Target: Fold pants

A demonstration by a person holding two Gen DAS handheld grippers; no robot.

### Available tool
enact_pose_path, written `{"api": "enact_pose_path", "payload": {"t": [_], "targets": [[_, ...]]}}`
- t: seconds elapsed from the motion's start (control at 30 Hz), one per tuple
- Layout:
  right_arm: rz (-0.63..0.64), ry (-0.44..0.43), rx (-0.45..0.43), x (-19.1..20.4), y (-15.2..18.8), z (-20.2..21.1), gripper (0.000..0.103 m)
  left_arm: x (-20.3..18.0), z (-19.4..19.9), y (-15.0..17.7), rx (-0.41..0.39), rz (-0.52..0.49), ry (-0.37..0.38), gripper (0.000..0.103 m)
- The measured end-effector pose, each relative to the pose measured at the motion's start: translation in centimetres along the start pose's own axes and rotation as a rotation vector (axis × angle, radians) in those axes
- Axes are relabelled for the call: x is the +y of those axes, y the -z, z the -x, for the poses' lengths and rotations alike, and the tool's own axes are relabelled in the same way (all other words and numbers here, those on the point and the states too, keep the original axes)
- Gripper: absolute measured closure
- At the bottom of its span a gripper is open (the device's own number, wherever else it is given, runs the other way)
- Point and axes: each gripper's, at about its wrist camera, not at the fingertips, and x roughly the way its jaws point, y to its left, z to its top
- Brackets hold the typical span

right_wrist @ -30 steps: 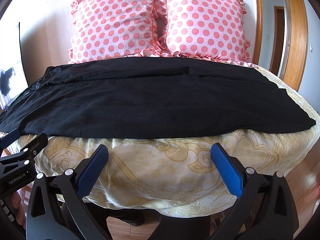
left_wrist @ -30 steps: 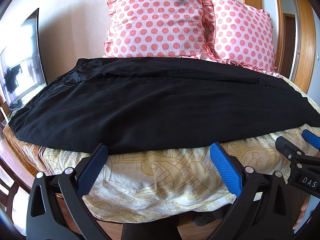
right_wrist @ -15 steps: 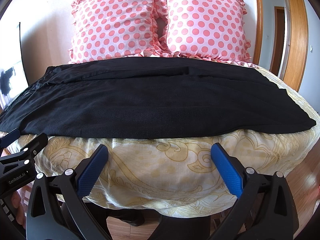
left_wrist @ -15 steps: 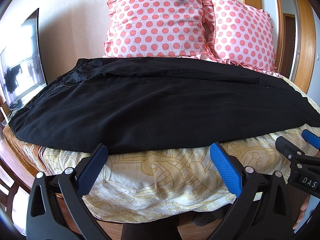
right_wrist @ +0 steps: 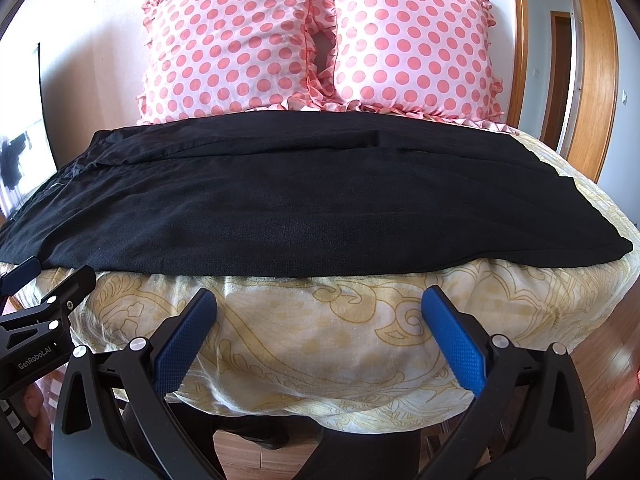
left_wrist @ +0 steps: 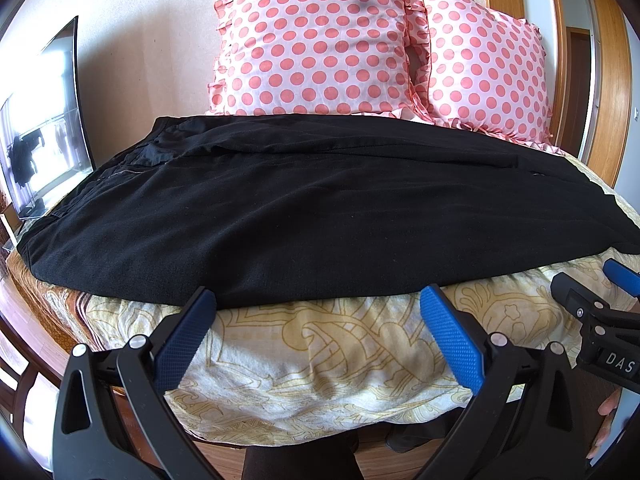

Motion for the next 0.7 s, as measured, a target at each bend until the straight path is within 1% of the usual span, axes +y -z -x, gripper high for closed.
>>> {"api": "enact_pose_path", "payload": {"t": [0.17, 0.23, 0.3, 0.33, 0.37, 0.43, 0.53, 0.6, 0.67, 0.7], "targets": [[0.020, -0.029, 0.004, -0.1, -0.1, -0.3, 0.001, 0.0, 0.0, -0.1, 0.006, -0.006, 0.005, 0.002], [0.023, -0.088, 0.024, -0.7, -0.4, -0.1, 0.001, 0.2, 0.3, -0.3, 0.018, -0.016, 0.026, 0.002], [-0.034, -0.173, 0.019, -2.3, -0.9, 0.3, 0.001, 0.3, 0.4, -0.3, 0.030, -0.014, 0.043, 0.002], [-0.085, -0.200, 0.002, -3.7, -1.5, 0.6, 0.001, 0.6, 0.8, -0.6, 0.032, -0.011, 0.061, 0.002], [-0.120, -0.200, -0.018, -5.1, -2.3, 1.1, 0.001, 1.0, 1.2, -1.0, 0.020, -0.009, 0.078, 0.002], [-0.167, -0.163, -0.066, -7.8, -4.5, 1.9, 0.001, 1.6, 2.5, -2.3, -0.031, -0.011, 0.114, 0.002], [-0.226, -0.053, -0.092, -12.2, -9.2, 1.4, 0.001, 2.2, 3.1, -4.8, -0.092, -0.009, 0.117, 0.002], [-0.239, 0.041, -0.085, -14.6, -12.7, -0.1, 0.001, 2.5, 2.8, -6.4, -0.121, -0.004, 0.096, 0.002], [-0.253, 0.139, -0.057, -17.5, -16.5, -2.9, 0.001, 2.7, 1.7, -7.9, -0.127, 0.007, 0.056, 0.002], [-0.276, 0.197, -0.032, -19.2, -18.6, -4.8, 0.002, 2.8, 1.1, -8.3, -0.124, 0.017, 0.049, 0.002]]}}
